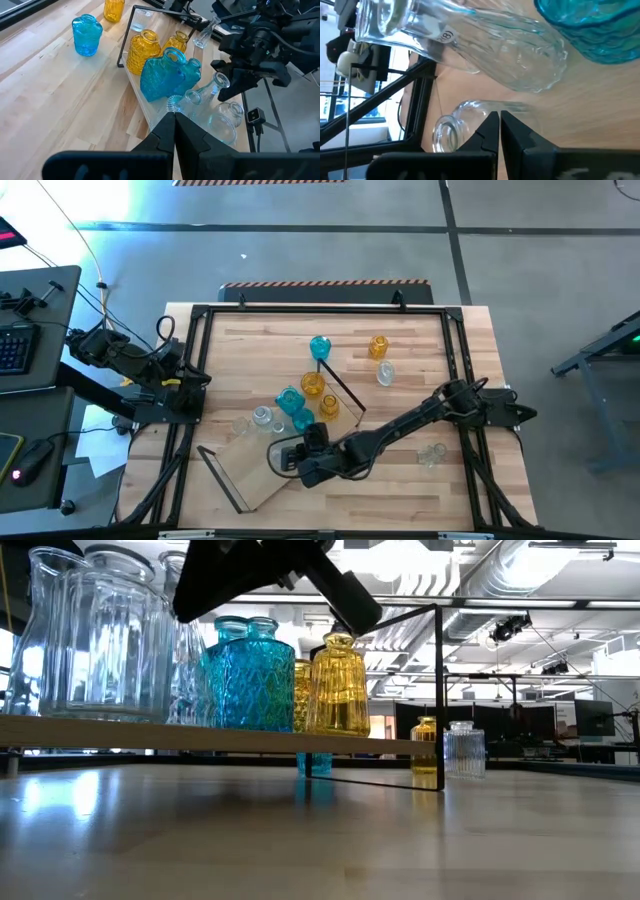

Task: Sort vases onto shelf
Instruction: Adjust the transparent vase on the shelf and align with the other transparent vase

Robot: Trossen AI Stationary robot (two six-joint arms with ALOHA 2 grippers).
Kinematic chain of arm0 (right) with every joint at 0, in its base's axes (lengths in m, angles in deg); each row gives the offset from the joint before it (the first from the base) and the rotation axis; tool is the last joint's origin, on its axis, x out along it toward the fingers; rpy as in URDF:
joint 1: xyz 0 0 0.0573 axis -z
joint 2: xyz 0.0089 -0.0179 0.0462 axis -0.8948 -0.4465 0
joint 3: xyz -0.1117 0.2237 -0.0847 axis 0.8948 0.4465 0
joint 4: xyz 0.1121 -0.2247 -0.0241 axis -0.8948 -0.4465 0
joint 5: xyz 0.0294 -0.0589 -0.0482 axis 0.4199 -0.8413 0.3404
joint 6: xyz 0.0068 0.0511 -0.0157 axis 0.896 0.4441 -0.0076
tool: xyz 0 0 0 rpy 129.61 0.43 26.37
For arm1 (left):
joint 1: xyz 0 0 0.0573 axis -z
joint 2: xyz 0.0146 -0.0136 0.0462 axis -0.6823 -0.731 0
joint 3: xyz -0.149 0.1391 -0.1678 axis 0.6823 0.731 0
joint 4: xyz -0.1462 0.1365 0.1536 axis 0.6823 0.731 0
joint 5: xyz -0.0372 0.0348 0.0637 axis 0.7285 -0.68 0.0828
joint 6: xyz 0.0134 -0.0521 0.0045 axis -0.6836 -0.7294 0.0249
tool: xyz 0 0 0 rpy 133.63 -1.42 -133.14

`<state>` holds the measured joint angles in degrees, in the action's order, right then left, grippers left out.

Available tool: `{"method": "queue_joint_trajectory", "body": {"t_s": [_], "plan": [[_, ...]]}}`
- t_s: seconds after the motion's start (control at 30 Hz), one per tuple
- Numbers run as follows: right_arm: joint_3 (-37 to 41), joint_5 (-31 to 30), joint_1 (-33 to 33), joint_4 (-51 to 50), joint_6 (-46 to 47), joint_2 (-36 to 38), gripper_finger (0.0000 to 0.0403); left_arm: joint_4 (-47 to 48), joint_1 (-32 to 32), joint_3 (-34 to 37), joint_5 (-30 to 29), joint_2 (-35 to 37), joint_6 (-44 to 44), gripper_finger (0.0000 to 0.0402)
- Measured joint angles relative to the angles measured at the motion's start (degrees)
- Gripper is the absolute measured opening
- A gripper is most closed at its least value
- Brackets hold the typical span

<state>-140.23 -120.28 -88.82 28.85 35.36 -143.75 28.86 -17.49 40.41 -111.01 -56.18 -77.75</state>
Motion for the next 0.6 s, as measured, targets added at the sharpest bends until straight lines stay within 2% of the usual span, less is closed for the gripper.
{"method": "queue_joint_trajectory", "body": {"t_s": [0.23,0.6], "plan": [[0.0,2.6,0.2,3.9,-2.3,0.0,0.0,0.0,0.0,0.0,0.0,0.0,0.0,0.0],[0.0,2.8,0.2,7.0,-4.9,0.0,0.0,-0.2,0.0,0.0,0.0,0.0,0.0,0.0]]}}
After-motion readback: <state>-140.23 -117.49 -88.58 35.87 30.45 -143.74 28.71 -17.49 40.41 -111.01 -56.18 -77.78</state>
